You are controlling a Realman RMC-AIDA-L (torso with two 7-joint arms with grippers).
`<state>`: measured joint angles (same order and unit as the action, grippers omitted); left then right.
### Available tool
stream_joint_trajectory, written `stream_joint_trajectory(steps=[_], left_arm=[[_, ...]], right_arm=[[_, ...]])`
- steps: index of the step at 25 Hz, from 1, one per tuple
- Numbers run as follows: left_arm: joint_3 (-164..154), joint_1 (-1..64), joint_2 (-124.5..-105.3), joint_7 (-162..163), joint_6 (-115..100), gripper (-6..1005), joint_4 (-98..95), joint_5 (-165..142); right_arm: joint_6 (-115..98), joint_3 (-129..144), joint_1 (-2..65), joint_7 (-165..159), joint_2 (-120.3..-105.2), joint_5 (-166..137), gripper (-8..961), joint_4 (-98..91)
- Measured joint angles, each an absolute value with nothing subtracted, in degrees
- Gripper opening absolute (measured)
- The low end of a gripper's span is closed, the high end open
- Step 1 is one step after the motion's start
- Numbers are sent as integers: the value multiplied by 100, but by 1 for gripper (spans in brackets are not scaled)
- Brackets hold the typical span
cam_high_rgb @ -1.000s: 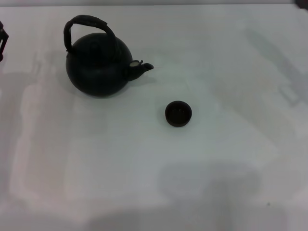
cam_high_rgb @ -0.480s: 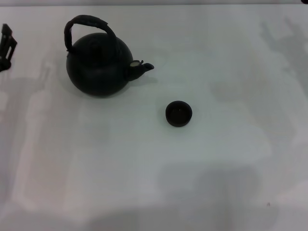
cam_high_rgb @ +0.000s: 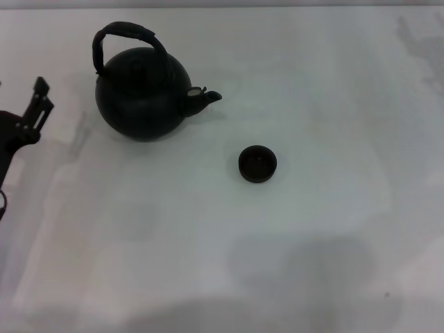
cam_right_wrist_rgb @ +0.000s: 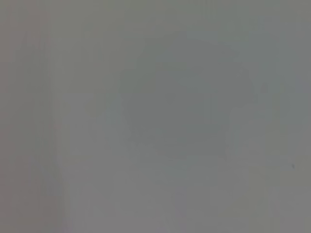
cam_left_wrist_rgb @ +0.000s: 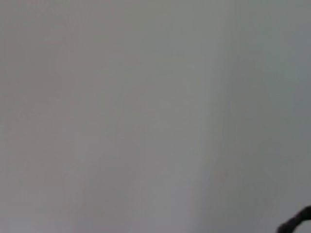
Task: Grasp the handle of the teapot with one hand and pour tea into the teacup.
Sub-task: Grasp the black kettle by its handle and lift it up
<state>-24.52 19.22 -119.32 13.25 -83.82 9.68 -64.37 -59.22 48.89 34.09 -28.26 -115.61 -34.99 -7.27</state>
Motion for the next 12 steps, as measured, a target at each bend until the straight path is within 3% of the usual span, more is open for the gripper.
stream_joint_trajectory(steps=[12], left_arm=[[-2672, 2873, -11908, 1285, -7311, 814, 708, -6754]], right_arm=[[-5568, 4878, 3356, -2739, -11561, -3485, 840, -828]])
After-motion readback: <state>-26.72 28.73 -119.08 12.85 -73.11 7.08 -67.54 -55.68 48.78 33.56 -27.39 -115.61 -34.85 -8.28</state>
